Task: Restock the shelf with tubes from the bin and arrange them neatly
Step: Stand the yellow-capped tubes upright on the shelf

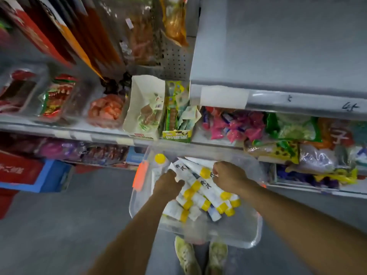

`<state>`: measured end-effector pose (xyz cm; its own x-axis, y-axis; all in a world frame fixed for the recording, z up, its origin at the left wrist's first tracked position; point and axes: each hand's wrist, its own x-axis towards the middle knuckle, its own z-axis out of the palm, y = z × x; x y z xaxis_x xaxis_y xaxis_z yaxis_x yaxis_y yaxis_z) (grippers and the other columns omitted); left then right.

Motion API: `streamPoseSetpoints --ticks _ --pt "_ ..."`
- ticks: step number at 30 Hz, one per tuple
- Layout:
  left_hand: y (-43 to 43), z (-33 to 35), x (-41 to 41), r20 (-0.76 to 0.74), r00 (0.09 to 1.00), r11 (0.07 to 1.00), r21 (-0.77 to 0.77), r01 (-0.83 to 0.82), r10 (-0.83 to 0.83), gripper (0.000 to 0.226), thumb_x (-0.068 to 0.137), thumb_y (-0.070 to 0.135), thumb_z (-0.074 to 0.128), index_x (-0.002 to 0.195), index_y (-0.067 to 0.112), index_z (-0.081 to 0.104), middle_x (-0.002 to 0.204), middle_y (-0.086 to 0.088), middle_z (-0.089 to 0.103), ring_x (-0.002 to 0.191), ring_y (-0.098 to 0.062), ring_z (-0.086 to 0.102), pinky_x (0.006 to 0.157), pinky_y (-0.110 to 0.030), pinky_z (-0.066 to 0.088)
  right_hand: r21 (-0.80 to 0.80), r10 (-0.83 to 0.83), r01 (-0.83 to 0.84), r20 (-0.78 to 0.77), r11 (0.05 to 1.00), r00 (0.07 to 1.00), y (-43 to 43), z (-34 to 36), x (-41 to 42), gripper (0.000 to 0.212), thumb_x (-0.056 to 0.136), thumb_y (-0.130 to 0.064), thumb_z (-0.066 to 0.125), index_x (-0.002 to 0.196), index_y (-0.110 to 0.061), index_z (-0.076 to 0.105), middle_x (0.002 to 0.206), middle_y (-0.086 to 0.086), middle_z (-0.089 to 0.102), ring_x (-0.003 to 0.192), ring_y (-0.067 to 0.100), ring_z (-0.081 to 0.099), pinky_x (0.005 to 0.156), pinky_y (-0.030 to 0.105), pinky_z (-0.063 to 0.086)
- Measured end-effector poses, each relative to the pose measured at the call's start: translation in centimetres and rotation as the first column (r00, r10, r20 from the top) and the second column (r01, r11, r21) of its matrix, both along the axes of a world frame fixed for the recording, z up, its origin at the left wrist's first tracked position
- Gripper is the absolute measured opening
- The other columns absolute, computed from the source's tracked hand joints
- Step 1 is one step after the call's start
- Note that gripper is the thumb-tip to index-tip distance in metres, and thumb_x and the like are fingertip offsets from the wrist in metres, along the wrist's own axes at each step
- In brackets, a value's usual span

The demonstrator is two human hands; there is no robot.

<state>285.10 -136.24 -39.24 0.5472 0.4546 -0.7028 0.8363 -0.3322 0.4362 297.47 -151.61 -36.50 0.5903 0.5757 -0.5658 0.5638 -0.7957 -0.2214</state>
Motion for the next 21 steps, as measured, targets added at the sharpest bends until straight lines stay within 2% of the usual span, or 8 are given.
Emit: streamPoseSetpoints --ticks 5,7,10,13,16,18,19,21 --pt "-1.2 -7.5 1.1 -0.114 0.987 0.990 0.103 -0.098 0.109 0.076 0.092 0.054 0.050 0.140 0.000 0.026 0.130 -0.020 0.056 0.119 -0.038 0.055 0.099 -0.039 0.042 -0.031 0.109 -0.105 0.144 0.994 0.984 3.0 -6.8 -0.6 0.040 0.095 -0.029 0.055 0.126 -0.007 0.044 0.127 0.013 0.048 0.119 0.031 0.049 0.083 0.039 0.048" --pt "-1.8 -9.0 1.4 -0.104 0.981 0.981 0.123 -0.153 0.166 0.084 0.088 0.061 0.051 0.138 0.000 0.023 0.126 -0.021 0.058 0.112 -0.039 0.059 0.097 -0.041 0.044 -0.047 0.159 -0.153 0.198 0.987 0.967 4.0 -8.5 -1.1 0.042 0.093 -0.026 0.057 0.128 -0.007 0.042 0.126 0.014 0.046 0.115 0.032 0.051 0.074 0.038 0.049" --pt "-2.4 -10.4 1.6 -0.053 0.945 0.945 0.077 -0.319 0.324 0.080 0.082 0.048 0.068 0.133 0.005 0.026 0.126 -0.020 0.050 0.110 -0.042 0.057 0.093 -0.045 0.050 -0.073 0.187 -0.174 0.244 0.982 0.952 5.1 -9.8 -1.7 0.033 0.094 -0.010 0.049 0.127 -0.006 0.043 0.128 0.015 0.044 0.113 0.033 0.052 0.068 0.037 0.046" --pt "-2.7 -10.2 1.6 -0.051 0.888 0.889 0.007 -0.458 0.458 0.079 0.072 0.037 0.078 0.127 0.008 0.029 0.126 -0.019 0.042 0.112 -0.042 0.054 0.087 -0.048 0.054 -0.085 0.134 -0.121 0.174 0.989 0.976 5.6 -9.5 -2.1 0.036 0.091 -0.003 0.050 0.126 -0.002 0.042 0.130 0.018 0.042 0.115 0.034 0.051 0.077 0.039 0.046" --pt "-2.7 -8.9 0.9 -0.103 0.852 0.853 -0.050 -0.520 0.513 0.086 0.067 0.039 0.081 0.130 0.008 0.031 0.127 -0.016 0.039 0.116 -0.039 0.052 0.092 -0.044 0.052 -0.016 -0.054 0.055 0.034 0.998 0.998 5.1 -8.0 -2.0 0.043 0.090 -0.022 0.058 0.122 0.001 0.042 0.125 0.020 0.050 0.115 0.037 0.054 0.081 0.038 0.046" --pt "-2.4 -7.6 0.6 -0.140 0.821 0.813 -0.122 -0.569 0.553 0.079 0.063 0.039 0.080 0.125 0.008 0.039 0.115 -0.013 0.049 0.102 -0.032 0.060 0.080 -0.036 0.056 0.005 -0.177 0.178 -0.066 0.984 0.982 4.3 -6.7 -2.2 0.048 0.092 -0.030 0.055 0.124 0.002 0.039 0.125 0.020 0.054 0.115 0.039 0.055 0.079 0.037 0.043" --pt "-2.3 -7.0 0.5 -0.138 0.795 0.767 -0.213 -0.606 0.590 0.067 0.065 0.036 0.079 0.117 0.008 0.047 0.100 -0.010 0.055 0.083 -0.026 0.063 0.065 -0.029 0.055 0.003 -0.244 0.246 -0.121 0.969 0.962 3.8 -6.1 -2.3 0.051 0.093 -0.033 0.053 0.126 0.003 0.037 0.126 0.020 0.055 0.115 0.040 0.055 0.080 0.036 0.042" --pt "-2.4 -4.7 0.4 -0.177 0.761 0.650 -0.422 -0.632 0.624 0.039 0.068 0.024 0.077 0.096 0.005 0.057 0.071 -0.009 0.051 0.055 -0.018 0.050 0.048 -0.020 0.041 -0.009 -0.426 0.441 -0.276 0.897 0.861 2.6 -5.2 -2.6 0.055 0.090 -0.037 0.053 0.126 0.002 0.040 0.119 0.019 0.059 0.107 0.037 0.059 0.077 0.033 0.043"
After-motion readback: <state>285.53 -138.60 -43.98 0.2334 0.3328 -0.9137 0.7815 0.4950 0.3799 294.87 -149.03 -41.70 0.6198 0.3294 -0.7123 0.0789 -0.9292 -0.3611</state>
